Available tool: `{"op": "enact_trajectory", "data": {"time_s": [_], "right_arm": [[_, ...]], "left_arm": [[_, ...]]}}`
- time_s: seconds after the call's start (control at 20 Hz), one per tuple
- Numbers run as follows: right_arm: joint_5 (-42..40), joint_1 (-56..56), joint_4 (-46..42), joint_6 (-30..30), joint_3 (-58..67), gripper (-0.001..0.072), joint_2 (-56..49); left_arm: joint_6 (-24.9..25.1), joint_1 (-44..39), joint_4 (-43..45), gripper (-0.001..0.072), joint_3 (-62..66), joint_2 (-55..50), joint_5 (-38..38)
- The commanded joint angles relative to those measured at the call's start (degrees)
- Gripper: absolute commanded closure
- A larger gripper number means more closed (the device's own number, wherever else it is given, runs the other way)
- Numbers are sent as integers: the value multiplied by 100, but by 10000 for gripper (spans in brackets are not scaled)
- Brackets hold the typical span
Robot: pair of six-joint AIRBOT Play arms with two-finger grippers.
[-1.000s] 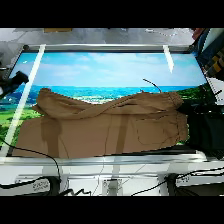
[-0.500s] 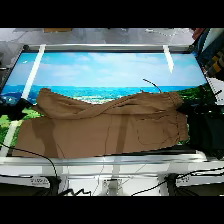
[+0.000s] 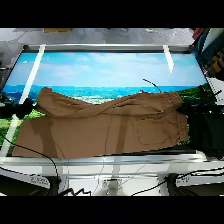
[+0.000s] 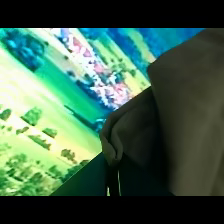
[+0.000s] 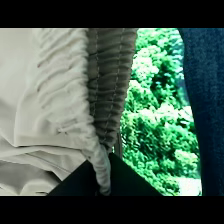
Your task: Fold the clothes and pants, and hang the long-sleeved shirts on hangers.
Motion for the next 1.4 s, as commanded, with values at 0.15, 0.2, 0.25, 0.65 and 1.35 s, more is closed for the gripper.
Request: {"op": "enact_trajectory", "data": {"time_s": [0.15,0.2,0.25,0.65,1.35], "right_arm": [[24,0,11,70,4,683,4],[31,0,22,72,4,683,4],[33,0,22,105,4,683,4],[28,0,17,177,4,683,4],[-7,0,11,151,4,682,4]], "left_arm": [[938,-2,-66,691,133,1364,-160],[1088,22,-63,692,133,1725,-74],[1248,63,-61,692,133,2118,28],[1408,232,-15,692,131,4006,-11],[-24,-841,-450,692,61,1399,1027]]}}
